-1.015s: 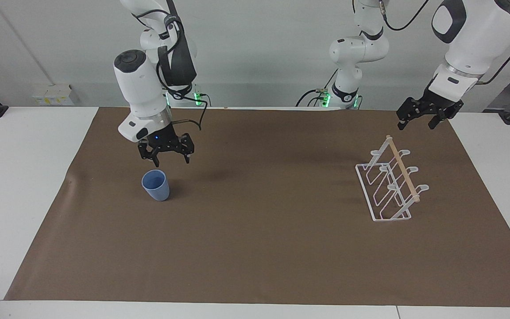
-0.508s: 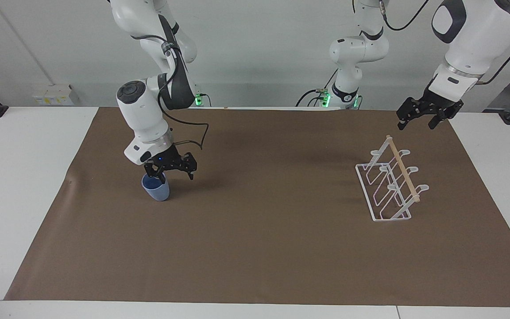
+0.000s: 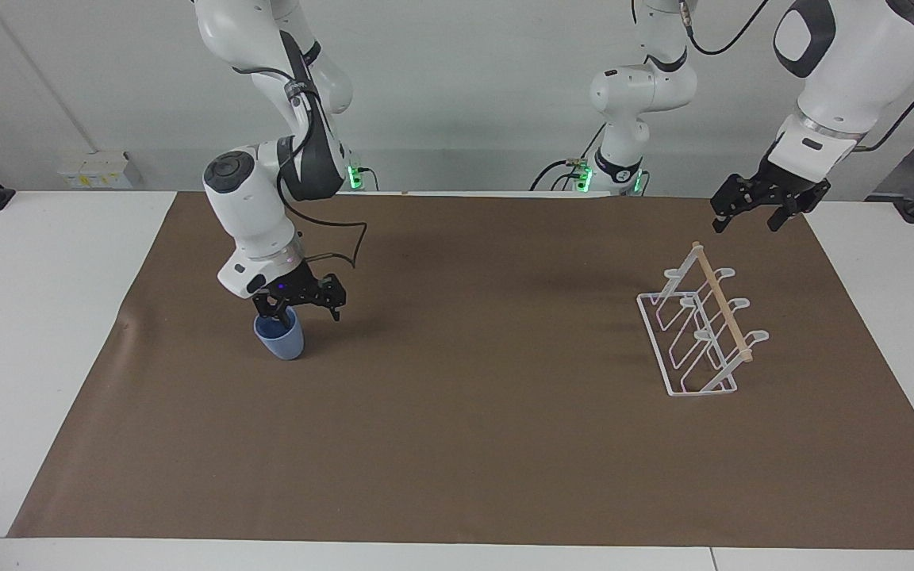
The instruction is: Hang cup on cup holder
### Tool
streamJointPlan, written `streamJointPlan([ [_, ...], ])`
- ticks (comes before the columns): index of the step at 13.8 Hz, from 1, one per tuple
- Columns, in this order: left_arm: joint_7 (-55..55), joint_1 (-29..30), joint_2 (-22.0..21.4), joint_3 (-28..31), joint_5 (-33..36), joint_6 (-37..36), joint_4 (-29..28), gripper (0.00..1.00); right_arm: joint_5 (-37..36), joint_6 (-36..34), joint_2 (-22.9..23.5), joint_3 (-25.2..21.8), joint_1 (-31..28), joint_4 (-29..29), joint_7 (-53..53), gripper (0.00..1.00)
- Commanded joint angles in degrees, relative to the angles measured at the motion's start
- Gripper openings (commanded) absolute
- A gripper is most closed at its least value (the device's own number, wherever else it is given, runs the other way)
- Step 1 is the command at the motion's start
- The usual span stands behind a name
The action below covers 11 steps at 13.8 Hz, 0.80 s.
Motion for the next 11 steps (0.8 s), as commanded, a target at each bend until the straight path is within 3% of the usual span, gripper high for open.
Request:
streamJointPlan([
  [1, 0.52, 0.75, -1.12, -0.40, -0.43, -0.31, -1.22, 1.00, -1.16, 1.13, -1.26, 0.33, -0.94, -1.52, -2.22, 1.00],
  [10, 0.52, 0.75, -1.12, -0.40, -0.43, -0.40, -1.22, 1.00, -1.34, 3.77, -1.00, 0.33, -1.73, -4.07, -1.95, 1.00],
  [11, 0.52, 0.84, -1.12, -0.40, -0.43, -0.31, -1.22, 1.00, -1.34, 3.60, -1.00, 0.33, -1.64, -4.07, -1.95, 0.92],
])
